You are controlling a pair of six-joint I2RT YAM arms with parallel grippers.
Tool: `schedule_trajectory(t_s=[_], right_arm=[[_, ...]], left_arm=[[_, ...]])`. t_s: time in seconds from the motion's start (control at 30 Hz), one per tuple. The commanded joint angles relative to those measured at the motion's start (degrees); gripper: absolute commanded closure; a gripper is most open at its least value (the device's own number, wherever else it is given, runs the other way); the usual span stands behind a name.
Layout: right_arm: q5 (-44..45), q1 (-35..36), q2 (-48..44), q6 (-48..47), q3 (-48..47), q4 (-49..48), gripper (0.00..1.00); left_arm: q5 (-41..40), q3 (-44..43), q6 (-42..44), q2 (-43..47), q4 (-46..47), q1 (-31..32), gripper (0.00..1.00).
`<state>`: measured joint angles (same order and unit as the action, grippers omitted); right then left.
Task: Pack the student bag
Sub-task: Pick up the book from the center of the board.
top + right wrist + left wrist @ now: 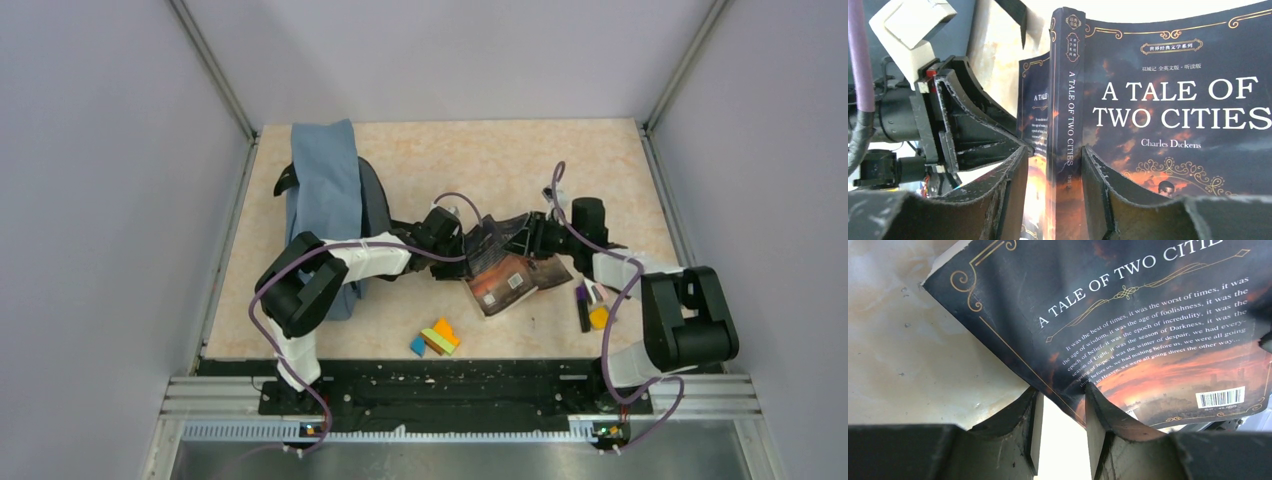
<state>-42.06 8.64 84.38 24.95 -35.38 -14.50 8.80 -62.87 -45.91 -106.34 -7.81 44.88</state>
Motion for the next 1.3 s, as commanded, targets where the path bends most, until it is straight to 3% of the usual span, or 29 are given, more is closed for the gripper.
schedule_trajectory(t_s=[0.0,0.17,0.37,0.53,0.77,0.97,1.13,1.27], right_arm=[[-6.89,5.69,0.91,-5.86,-1.32,8.19,0.60],[-1.22,7.95,1.76,-9.09,-1.26,9.40,0.63],[0.50,8.24,1.83,-8.14,-1.07,7.47,1.00],[4.07,8.29,-5.24,-6.08,-0.53,7.09,1.00],[9.37,8.24,-21.44,-7.01,-3.89,12.17,1.00],[10.66,8.32,-26.68,-9.24,-9.52,19.85,1.00],[7.95,8.30,-28.63,-10.71,-12.40,21.85,1.00],[5.02,8.28,-30.03,-10.73,-13.98,21.87,1.00]], left_arm=[[2.16,-0.76,1.31,1.18,7.29,1.08,0.63],[1.99,-0.91,1.70,1.49,7.28,1.06,0.65],[2.01,-0.94,1.93,1.73,7.29,1.07,0.65],[0.31,-0.94,4.32,4.44,7.24,1.15,0.61],[0.47,-2.10,12.86,14.43,5.73,1.20,0.30],[5.23,-2.33,21.54,24.88,5.30,1.26,0.22],[12.45,-3.93,28.18,31.78,2.64,1.26,0.19],[12.77,-4.16,32.97,36.03,0.27,1.19,0.14]])
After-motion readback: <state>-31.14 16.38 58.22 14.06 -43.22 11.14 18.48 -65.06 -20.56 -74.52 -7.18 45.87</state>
